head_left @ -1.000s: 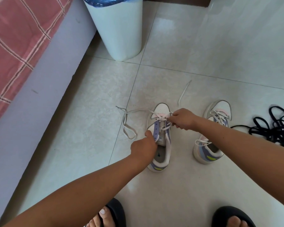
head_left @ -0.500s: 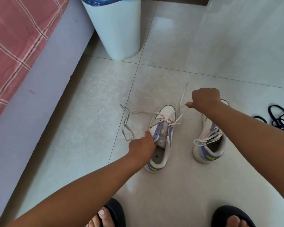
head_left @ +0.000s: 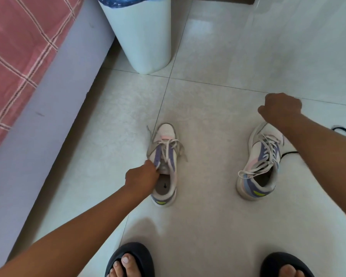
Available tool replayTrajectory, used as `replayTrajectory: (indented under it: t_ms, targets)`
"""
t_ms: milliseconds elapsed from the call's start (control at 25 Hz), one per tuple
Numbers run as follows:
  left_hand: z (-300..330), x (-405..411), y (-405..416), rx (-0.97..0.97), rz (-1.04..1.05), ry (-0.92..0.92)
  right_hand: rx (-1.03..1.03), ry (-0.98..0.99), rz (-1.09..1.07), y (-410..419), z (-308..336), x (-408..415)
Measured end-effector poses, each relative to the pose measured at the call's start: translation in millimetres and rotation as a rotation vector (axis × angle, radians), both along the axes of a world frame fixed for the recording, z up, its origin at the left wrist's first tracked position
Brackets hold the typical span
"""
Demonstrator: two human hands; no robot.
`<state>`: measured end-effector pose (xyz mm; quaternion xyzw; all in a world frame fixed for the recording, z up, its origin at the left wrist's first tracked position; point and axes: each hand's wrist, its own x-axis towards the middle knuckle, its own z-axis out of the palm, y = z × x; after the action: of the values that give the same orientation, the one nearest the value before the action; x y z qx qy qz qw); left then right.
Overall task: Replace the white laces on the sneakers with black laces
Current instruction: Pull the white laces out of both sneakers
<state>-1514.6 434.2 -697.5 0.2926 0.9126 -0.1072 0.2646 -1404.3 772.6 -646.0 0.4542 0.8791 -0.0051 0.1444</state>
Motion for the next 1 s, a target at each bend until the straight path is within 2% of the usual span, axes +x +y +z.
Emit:
replayTrajectory:
  t_ms: [80,240,320,600,720,840,960,1000]
  targets:
    - [0,-3,-10,0.021,0.045,-0.012,-0.164,0.084,-0.006,-14,-4,-3]
    - [-2,3,1,0.044,0.026,-0.024,-0.689,0.292,0.094,-90,-30,-27]
    - [-2,9,5,0.054,-0.012,-0.037,-0.808,0.330,0.200,-124,-38,-40]
    - [-5,15,2,0.111,-0.050,-0.070,-0.699,0.290,0.482,-145,-39,-59]
    - [-5,14,2,0.117,-0.042,-0.082,-0.732,0.299,0.554,-143,-36,-54]
    - [-4,15,2,0.123,-0.033,-0.095,-0.900,0.311,0.467,-137,-27,-47]
    - [-4,15,2,0.121,-0.030,-0.102,-0.836,0.570,0.201,-133,-6,-47]
    - [-4,15,2,0.122,-0.032,-0.102,-0.930,0.668,0.084,-133,9,-52]
